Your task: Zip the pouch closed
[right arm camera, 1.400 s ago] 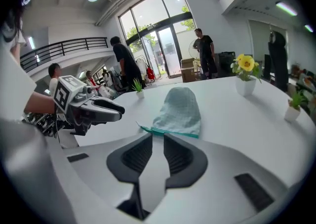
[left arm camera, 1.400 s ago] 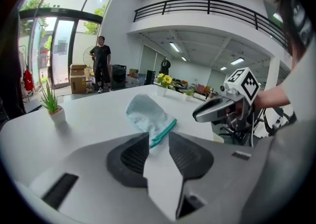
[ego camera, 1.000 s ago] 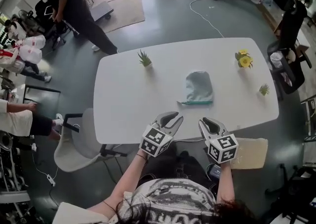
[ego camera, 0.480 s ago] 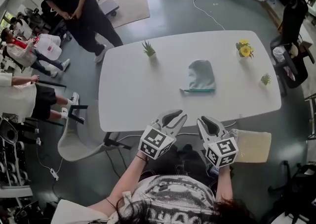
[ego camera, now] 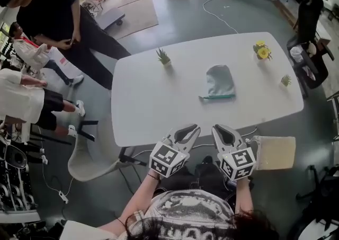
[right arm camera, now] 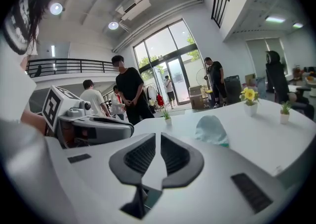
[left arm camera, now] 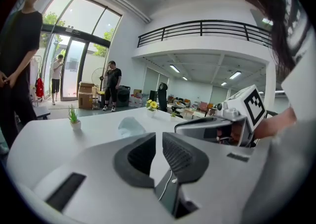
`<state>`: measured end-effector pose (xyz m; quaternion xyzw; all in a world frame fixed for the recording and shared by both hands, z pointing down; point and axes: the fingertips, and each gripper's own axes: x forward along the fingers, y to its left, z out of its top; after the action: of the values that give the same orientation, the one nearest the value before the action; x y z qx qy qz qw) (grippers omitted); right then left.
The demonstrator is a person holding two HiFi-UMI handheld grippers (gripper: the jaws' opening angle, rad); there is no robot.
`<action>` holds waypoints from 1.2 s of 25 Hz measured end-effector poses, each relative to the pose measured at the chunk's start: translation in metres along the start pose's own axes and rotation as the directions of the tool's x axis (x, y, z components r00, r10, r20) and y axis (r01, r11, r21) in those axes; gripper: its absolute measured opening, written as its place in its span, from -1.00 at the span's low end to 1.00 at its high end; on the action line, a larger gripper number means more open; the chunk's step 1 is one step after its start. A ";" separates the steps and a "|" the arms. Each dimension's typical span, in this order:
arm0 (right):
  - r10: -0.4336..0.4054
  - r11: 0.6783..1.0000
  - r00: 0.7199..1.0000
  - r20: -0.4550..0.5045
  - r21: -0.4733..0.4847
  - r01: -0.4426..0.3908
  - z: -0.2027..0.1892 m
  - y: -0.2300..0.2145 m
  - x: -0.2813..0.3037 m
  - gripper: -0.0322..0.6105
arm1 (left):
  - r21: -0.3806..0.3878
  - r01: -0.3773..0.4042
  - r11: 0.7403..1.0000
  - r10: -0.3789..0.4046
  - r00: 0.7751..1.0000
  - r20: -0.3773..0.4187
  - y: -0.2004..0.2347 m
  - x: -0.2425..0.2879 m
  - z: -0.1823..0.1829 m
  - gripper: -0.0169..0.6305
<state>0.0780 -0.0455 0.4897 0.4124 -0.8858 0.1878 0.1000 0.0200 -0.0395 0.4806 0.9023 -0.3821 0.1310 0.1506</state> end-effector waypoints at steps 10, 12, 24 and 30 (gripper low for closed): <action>-0.020 0.999 1.000 0.018 -0.029 0.021 -0.011 0.071 -0.004 -0.94 | -0.029 -0.021 0.999 0.022 1.000 0.022 0.007 -0.078 -0.026 -0.89; -0.015 0.999 1.000 0.017 -0.044 0.015 -0.015 0.085 -0.007 -0.94 | -0.034 -0.027 0.999 0.028 0.999 0.025 0.006 -0.090 -0.032 -0.90; -0.019 0.993 0.999 0.027 -0.117 0.022 -0.023 0.122 -0.025 -0.94 | -0.010 0.006 1.000 -0.005 0.999 0.037 -0.016 -0.117 -0.046 -0.91; -0.017 0.990 0.999 0.028 -0.141 0.021 -0.023 0.128 -0.028 -0.94 | 0.007 0.015 1.000 -0.016 0.999 0.048 -0.019 -0.121 -0.044 -0.91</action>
<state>-0.0023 0.0587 0.4695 0.4151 -0.8942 0.1182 0.1190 -0.0526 0.0684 0.4753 0.9086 -0.3782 0.1093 0.1393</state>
